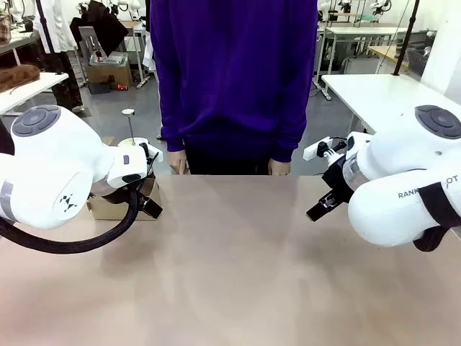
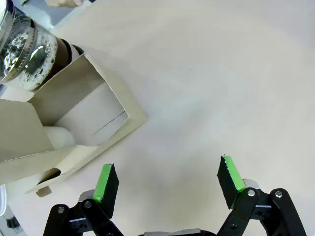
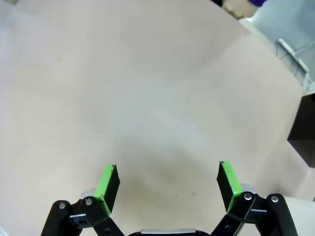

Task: Pour a drink into a cup and package it in a carrier.
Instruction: Pick up the 600 ml Paper Cup and place it in the middle top area of the table.

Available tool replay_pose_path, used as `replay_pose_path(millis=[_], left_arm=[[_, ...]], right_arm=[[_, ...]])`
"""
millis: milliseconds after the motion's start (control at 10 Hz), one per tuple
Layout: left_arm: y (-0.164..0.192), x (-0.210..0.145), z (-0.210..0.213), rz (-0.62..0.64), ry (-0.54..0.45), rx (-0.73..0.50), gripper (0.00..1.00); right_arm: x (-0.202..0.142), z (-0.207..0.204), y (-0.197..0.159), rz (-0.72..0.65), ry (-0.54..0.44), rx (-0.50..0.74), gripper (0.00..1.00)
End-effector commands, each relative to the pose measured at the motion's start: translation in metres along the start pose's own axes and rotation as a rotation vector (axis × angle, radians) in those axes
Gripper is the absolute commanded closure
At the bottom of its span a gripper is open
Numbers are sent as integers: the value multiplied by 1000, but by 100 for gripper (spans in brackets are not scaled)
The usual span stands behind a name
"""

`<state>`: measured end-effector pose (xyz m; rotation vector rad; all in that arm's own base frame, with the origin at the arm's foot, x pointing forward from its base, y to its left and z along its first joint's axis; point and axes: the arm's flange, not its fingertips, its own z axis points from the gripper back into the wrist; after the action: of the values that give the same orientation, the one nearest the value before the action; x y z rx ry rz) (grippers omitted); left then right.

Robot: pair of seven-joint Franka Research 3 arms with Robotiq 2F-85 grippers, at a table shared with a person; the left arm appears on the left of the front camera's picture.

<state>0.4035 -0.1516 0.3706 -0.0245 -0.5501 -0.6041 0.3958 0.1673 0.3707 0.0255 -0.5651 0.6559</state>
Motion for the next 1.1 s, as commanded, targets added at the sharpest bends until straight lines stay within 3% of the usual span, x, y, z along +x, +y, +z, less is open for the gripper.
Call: replay_pose_path(millis=[0,900,1000], left_arm=[[0,0,0,0,0,0,0],[0,0,0,0,0,0,0],[0,0,0,0,0,0,0]], right_arm=[[0,0,0,0,0,0,0],[0,0,0,1,0,0,0],[15,18,-12,-16,-11,-16,0]])
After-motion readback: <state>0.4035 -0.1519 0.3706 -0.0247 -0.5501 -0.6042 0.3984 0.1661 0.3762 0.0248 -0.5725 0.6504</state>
